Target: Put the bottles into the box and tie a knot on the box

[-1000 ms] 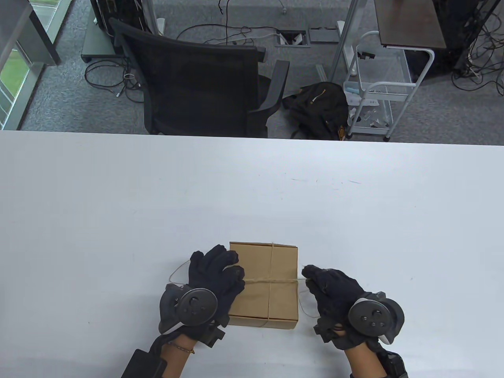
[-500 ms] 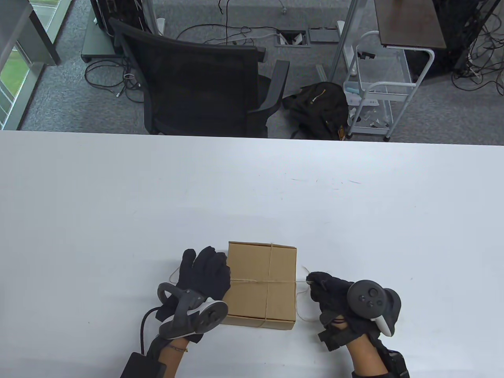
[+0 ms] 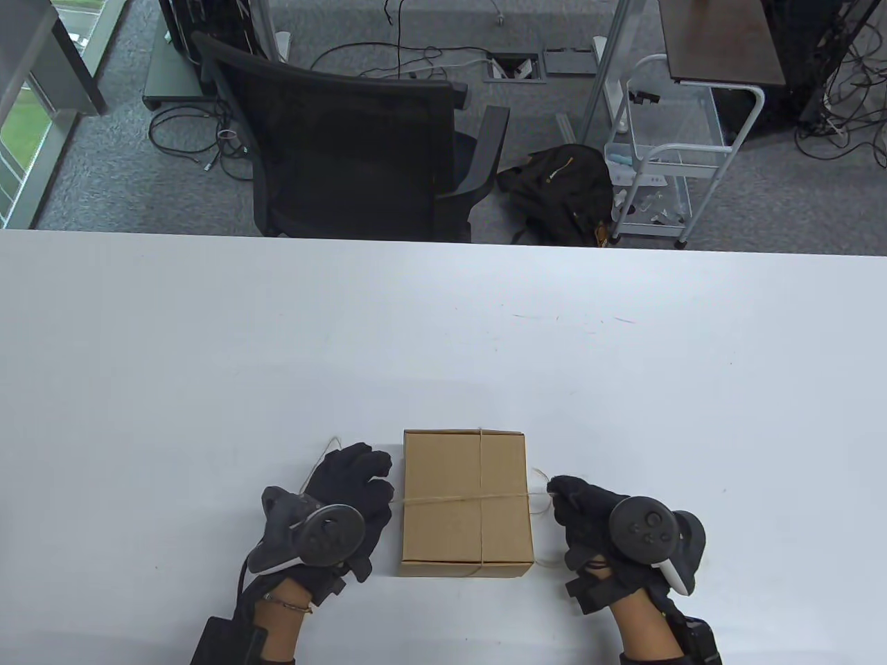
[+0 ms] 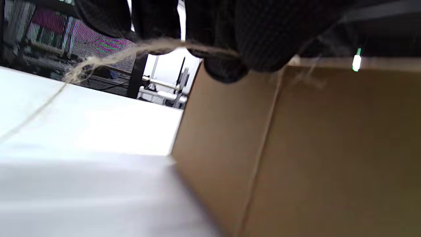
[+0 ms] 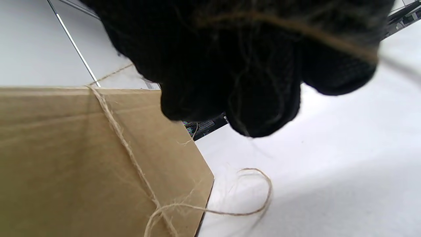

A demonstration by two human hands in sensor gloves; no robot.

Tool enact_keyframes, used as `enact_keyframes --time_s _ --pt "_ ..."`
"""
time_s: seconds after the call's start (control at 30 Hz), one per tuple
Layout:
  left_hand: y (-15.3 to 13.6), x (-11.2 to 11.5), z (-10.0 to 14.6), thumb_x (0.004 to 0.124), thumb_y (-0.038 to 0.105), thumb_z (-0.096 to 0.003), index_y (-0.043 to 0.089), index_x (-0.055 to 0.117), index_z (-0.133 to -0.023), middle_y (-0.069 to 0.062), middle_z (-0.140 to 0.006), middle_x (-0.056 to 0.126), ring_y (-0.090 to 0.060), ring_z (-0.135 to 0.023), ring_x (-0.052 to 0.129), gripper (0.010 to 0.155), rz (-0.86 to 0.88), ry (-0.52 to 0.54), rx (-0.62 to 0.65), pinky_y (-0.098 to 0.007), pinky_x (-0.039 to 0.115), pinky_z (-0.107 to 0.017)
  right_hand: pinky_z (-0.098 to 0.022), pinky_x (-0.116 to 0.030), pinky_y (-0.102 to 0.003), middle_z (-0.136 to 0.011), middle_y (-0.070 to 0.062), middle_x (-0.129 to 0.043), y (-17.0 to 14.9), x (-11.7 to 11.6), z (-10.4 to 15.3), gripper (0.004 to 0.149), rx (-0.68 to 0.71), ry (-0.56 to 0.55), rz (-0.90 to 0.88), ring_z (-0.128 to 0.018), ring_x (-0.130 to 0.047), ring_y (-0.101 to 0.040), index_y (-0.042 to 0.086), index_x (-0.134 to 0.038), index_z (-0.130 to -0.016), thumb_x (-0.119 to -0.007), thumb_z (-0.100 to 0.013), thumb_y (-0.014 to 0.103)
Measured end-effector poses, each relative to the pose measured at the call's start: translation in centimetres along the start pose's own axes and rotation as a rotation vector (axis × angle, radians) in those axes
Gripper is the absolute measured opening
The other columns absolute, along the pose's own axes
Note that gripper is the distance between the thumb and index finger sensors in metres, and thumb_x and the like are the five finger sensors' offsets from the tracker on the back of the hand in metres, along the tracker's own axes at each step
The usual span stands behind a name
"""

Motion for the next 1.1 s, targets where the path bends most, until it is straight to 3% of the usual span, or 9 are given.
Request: enact_keyframes --time_s 0.1,0.2,0.27,0.4,0.53,0.6,0.77,0.97,1.1 --pt "-1.1 -1.2 0.3 0.096 0.030 -0.0416 -0.002 0.101 -0.070 -0.009 -0.109 0.077 -0.044 -0.093 0.092 0.043 0.207 0.106 -0.016 -0.049 0.084 -0.067 -0.041 -0.084 -0.056 -0.047 -0.010 -0.105 -0.1 -0.2 0.0 0.039 -0.003 0.009 0.001 -0.043 -0.102 -0.032 0.006 -0.097 -0.074 -0.084 -0.043 0.024" --pt "-1.7 -1.3 0.3 0.091 0.025 -0.0440 -0.004 0.093 -0.076 -0.021 -0.109 0.068 -0.044 -0.082 0.103 0.043 0.379 0.118 -0.033 -0.039 0.097 -0.054 -0.041 -0.084 -0.056 -0.047 -0.011 -0.105 0.2 -0.5 -0.1 0.039 0.009 0.014 0.022 -0.043 -0.102 -0.033 0.006 -0.097 -0.074 -0.084 -0.042 0.024" --pt "-1.7 -0.6 0.2 0.086 0.024 -0.0464 -0.002 0.088 -0.081 -0.023 -0.108 0.068 -0.044 -0.077 0.106 0.043 0.399 0.053 -0.048 -0.036 0.101 -0.048 -0.041 -0.084 -0.056 -0.047 -0.010 -0.105 0.2 -0.5 0.0 0.039 0.010 -0.001 0.039 -0.043 -0.102 -0.033 0.006 -0.097 -0.074 -0.084 -0.042 0.024" --pt "-1.9 0.5 -0.1 0.079 0.032 -0.0505 0.013 0.081 -0.090 -0.022 -0.105 0.080 -0.025 -0.035 0.115 0.044 0.316 -0.054 -0.106 -0.026 0.100 -0.018 -0.041 -0.084 -0.056 -0.047 -0.010 -0.105 -0.5 -0.3 0.0 0.039 -0.017 -0.016 0.026 -0.043 -0.102 -0.032 0.006 -0.097 -0.074 -0.084 -0.043 0.024" --pt "-2.3 0.9 -0.2 0.083 0.034 -0.0513 0.019 0.082 -0.094 -0.009 -0.059 0.110 -0.014 -0.010 0.106 0.046 0.250 -0.101 -0.138 -0.025 0.091 -0.001 -0.041 -0.084 -0.056 -0.047 -0.010 -0.105 -0.7 -0.6 0.0 0.039 -0.032 -0.008 0.048 -0.043 -0.102 -0.032 0.006 -0.097 -0.074 -0.084 -0.043 0.024" --pt "-2.6 1.3 -0.2 0.086 0.039 -0.0511 0.016 0.084 -0.095 -0.007 -0.053 0.109 -0.014 -0.009 0.104 0.049 0.294 -0.189 -0.172 -0.026 0.089 -0.001 -0.040 -0.084 -0.056 -0.047 -0.010 -0.105 -0.6 -0.8 0.0 0.039 -0.030 -0.012 0.063 -0.043 -0.103 -0.032 0.006 -0.097 -0.074 -0.084 -0.043 0.024" --pt "-4.5 1.2 0.3 0.087 0.044 -0.0495 0.013 0.082 -0.100 -0.008 -0.054 0.109 -0.014 -0.009 0.104 0.060 0.309 -0.158 -0.290 -0.025 0.089 -0.001 -0.040 -0.084 -0.056 -0.046 -0.010 -0.105 0.2 -1.2 0.1 0.039 -0.019 -0.044 0.215 -0.042 -0.103 -0.032 0.005 -0.097 -0.074 -0.084 -0.043 0.024" --pt "-5.0 3.9 0.5 0.085 0.035 -0.0531 0.011 0.082 -0.101 -0.014 -0.067 0.110 -0.015 -0.012 0.107 0.054 0.166 -0.469 -0.428 -0.024 0.092 -0.004 -0.040 -0.084 -0.056 -0.046 -0.011 -0.105 1.6 -2.0 0.3 0.039 0.012 -0.054 0.308 -0.042 -0.103 -0.032 0.005 -0.096 -0.075 -0.084 -0.043 0.024" --pt "-4.0 5.7 0.8 0.092 0.035 -0.0510 0.010 0.090 -0.096 -0.016 -0.068 0.111 -0.017 -0.014 0.109 0.052 0.461 -0.714 -0.360 -0.025 0.093 -0.005 -0.040 -0.085 -0.054 -0.046 -0.009 -0.105 3.0 -3.2 0.3 0.039 0.092 -0.056 0.545 -0.042 -0.103 -0.031 0.006 -0.096 -0.075 -0.083 -0.043 0.025"
Point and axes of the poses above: the tracker on the back of each hand, its own y axis roughly to the thumb side, its own z axis roughly from the fingertips to the wrist, x = y × z, the point moved 4 cm from there along -z, roughly from the wrist to the fingertips
